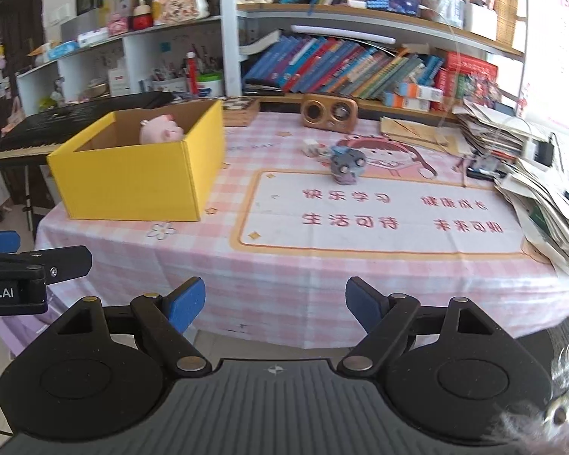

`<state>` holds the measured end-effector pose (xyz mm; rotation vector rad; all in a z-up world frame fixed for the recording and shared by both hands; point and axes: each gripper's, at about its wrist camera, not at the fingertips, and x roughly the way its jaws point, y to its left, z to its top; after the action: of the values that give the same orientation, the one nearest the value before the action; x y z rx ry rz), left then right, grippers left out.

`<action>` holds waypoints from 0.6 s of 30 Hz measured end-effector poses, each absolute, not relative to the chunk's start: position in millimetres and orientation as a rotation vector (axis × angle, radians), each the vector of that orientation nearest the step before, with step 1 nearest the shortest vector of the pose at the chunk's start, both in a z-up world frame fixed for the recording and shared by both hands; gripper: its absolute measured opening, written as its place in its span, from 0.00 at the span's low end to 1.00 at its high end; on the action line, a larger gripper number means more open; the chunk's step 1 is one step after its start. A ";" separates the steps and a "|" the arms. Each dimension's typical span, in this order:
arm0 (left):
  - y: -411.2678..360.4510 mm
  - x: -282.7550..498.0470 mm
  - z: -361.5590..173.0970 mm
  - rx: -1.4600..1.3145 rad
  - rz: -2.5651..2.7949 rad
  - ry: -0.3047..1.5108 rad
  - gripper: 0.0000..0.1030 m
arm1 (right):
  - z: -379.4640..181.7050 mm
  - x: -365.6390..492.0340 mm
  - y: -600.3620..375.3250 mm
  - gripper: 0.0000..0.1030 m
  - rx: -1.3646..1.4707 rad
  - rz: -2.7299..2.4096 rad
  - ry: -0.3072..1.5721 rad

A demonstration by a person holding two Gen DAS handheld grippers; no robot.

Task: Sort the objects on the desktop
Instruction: 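Move both tools toward the grey toy car and blue plastic bag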

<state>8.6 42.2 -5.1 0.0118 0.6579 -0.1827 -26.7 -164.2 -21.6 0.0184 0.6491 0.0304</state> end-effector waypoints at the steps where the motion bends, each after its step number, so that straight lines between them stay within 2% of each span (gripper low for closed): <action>1: 38.7 10.0 -6.3 0.015 -0.194 0.662 0.97 | -22.3 -26.2 -167.0 0.78 0.022 0.021 0.652; 18: -13.7 53.5 -12.1 0.053 -0.302 0.686 0.97 | -26.5 6.8 -214.9 0.78 0.058 -0.076 0.680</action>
<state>53.5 -13.7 -12.1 0.0531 0.6857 -0.3022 6.8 -214.9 -26.5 0.0584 0.6802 -0.0756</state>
